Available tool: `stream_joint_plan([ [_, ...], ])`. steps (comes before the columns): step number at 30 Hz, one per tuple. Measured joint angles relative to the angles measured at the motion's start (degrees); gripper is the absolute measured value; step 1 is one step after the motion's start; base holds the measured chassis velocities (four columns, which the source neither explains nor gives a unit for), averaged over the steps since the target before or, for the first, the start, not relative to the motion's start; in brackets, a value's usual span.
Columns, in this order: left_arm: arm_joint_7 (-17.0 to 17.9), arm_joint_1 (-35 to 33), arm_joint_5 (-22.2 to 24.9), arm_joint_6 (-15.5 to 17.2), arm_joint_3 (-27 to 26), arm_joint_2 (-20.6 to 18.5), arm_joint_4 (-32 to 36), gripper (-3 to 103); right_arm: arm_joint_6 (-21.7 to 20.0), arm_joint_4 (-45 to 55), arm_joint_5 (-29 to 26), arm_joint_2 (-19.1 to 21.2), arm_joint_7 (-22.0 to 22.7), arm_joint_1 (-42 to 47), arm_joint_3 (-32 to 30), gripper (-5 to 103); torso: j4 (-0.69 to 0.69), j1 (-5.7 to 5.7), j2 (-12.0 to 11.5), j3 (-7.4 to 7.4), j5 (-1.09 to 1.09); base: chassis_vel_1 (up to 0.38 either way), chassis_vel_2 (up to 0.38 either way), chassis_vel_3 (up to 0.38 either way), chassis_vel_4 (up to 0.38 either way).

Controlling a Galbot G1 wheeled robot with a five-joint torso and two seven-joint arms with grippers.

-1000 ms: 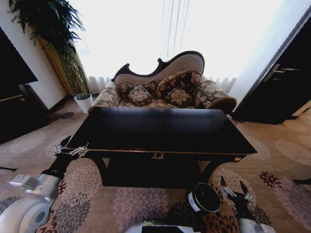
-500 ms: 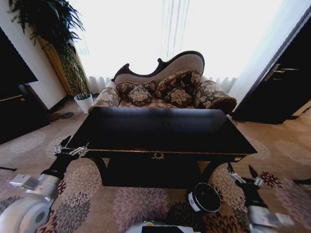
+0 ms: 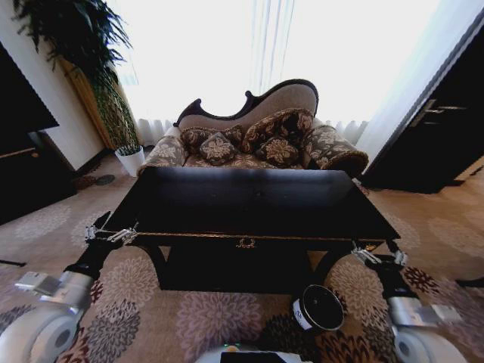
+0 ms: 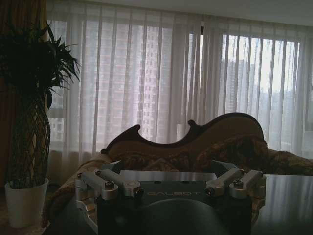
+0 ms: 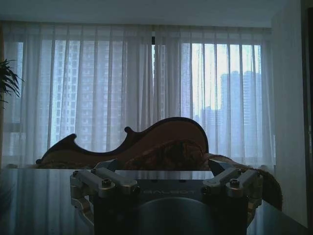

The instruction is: Move to the front of the table and place the trash on the table into the trash bin.

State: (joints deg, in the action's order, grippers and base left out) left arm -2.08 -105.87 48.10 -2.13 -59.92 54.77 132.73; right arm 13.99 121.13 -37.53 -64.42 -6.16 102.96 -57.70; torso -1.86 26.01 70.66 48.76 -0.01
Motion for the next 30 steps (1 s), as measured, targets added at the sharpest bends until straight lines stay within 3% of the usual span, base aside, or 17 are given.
stream_joint_plan([
  [14,0.0,0.0,0.0,0.0,0.0,0.0,0.0,100,-3.12,1.69,-2.91,2.51,2.16,-0.86,-0.59,100,0.0,0.0,0.0,0.0,0.0,0.0,0.0,0.0,0.0],
  [30,0.0,0.0,0.0,0.0,0.0,0.0,0.0,100,-2.89,1.79,-2.73,2.56,2.03,-1.01,-0.74,100,-0.01,0.0,0.0,0.0,0.0,0.0,0.0,0.0,0.0],
])
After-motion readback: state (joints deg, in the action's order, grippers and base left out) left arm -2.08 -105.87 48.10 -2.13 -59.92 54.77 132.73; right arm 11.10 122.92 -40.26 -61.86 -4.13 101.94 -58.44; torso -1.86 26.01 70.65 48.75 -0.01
